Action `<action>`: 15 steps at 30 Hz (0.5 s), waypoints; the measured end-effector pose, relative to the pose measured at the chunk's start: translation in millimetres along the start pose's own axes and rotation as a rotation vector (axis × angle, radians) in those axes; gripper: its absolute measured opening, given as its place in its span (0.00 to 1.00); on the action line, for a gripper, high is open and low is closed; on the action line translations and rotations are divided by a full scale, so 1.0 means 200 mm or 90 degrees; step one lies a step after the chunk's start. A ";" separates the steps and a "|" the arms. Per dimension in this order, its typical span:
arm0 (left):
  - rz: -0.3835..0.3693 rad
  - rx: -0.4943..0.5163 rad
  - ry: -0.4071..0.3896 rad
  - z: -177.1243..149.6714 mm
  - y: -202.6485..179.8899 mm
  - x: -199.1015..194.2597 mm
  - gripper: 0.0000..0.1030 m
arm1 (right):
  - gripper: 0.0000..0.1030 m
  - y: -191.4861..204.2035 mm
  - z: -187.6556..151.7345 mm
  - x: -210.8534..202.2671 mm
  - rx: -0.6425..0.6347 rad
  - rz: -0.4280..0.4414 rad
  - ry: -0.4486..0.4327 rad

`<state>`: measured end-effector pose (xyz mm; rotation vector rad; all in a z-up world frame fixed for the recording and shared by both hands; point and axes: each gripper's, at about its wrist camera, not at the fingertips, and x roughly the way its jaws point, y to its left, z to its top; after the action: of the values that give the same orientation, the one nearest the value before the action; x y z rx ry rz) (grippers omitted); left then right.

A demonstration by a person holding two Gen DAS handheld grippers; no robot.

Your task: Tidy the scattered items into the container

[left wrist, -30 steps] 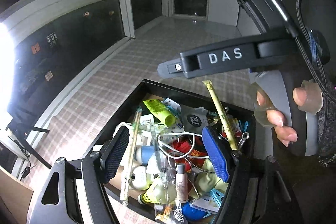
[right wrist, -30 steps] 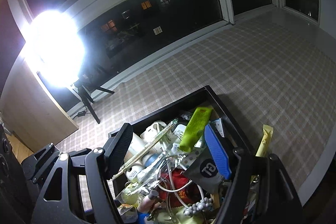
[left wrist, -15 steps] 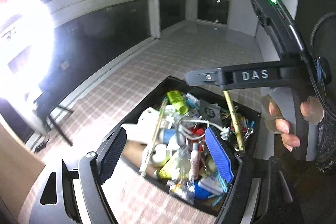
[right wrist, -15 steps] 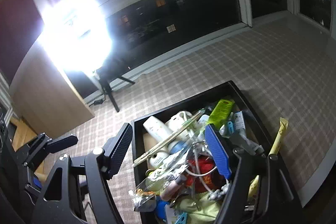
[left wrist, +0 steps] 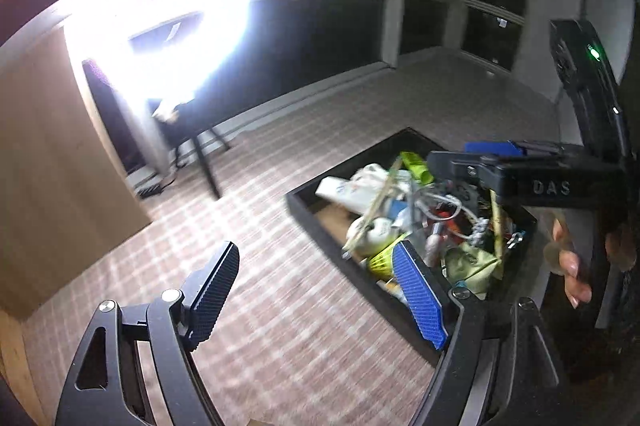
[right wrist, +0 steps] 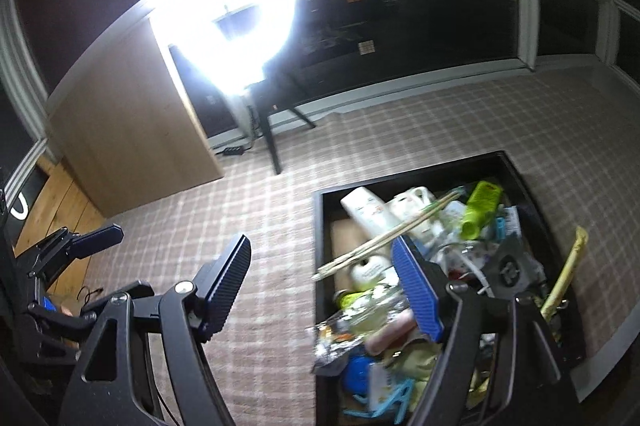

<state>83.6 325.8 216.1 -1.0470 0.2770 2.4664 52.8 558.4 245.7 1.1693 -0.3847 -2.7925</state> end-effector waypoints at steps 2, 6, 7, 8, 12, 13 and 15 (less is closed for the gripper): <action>0.017 -0.025 0.001 -0.06 0.06 -0.03 0.75 | 0.71 0.06 -0.03 0.01 -0.013 0.007 0.002; 0.049 -0.072 0.005 -0.17 0.16 -0.09 0.75 | 0.71 0.20 -0.09 0.06 -0.046 0.025 0.013; 0.056 -0.084 0.005 -0.19 0.19 -0.10 0.75 | 0.71 0.23 -0.11 0.08 -0.054 0.030 0.017; 0.062 -0.096 0.007 -0.22 0.21 -0.12 0.75 | 0.71 0.27 -0.13 0.09 -0.063 0.035 0.022; 0.100 -0.149 0.015 -0.34 0.34 -0.18 0.75 | 0.71 0.41 -0.20 0.17 -0.087 0.056 0.041; 0.108 -0.160 0.017 -0.36 0.37 -0.19 0.75 | 0.71 0.45 -0.22 0.19 -0.093 0.061 0.046; 0.124 -0.187 0.023 -0.42 0.44 -0.22 0.75 | 0.71 0.52 -0.27 0.23 -0.106 0.070 0.060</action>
<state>121.9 205.6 190.5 -1.2353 0.0274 2.7238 56.7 438.8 205.9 1.1970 -0.1983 -2.6069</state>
